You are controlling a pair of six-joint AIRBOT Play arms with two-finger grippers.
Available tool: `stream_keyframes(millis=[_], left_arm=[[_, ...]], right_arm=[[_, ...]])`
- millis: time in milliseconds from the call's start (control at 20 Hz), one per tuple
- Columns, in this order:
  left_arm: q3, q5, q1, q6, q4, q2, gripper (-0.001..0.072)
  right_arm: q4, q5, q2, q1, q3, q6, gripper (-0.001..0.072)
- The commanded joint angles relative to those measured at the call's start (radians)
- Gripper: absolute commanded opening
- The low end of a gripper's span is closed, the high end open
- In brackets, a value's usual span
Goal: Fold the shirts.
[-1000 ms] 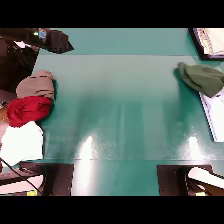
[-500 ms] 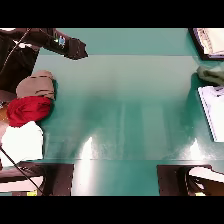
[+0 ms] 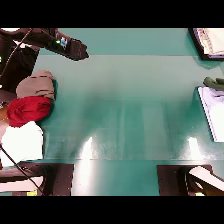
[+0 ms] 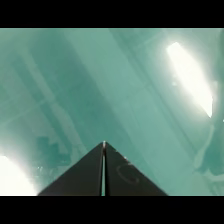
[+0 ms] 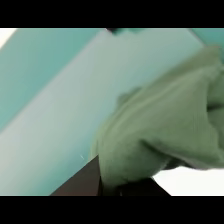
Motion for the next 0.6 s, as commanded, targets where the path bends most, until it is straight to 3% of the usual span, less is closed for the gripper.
stream_keyframes(millis=[0,150,200,250,300,400,550], left_arm=[[0.000,-0.002,0.000,0.021,0.001,-0.001,0.0026],[0.000,-0.002,0.000,0.021,0.001,-0.001,0.0026],[0.000,-0.002,0.000,0.021,0.001,-0.001,0.0026],[0.000,-0.002,0.000,0.021,0.001,-0.001,0.0026],[0.000,-0.002,0.000,0.021,0.001,-0.001,0.0026],[0.000,-0.002,0.000,0.021,0.000,-0.001,0.0026],[0.000,0.005,0.000,0.020,0.000,-0.001,0.0026]], right_arm=[[-0.182,0.070,0.082,-0.047,-0.107,0.047,0.0020],[-0.375,0.119,0.122,-0.092,-0.186,0.053,0.0026],[-0.432,0.140,0.127,-0.114,-0.199,0.053,0.0128],[-0.482,0.159,0.127,-0.134,-0.205,0.053,0.0349],[-0.528,0.177,0.126,-0.156,-0.205,0.053,0.0525],[-0.536,0.182,0.127,-0.202,-0.205,0.064,0.0545],[-0.417,0.185,0.127,-0.213,-0.205,0.093,0.0542]])
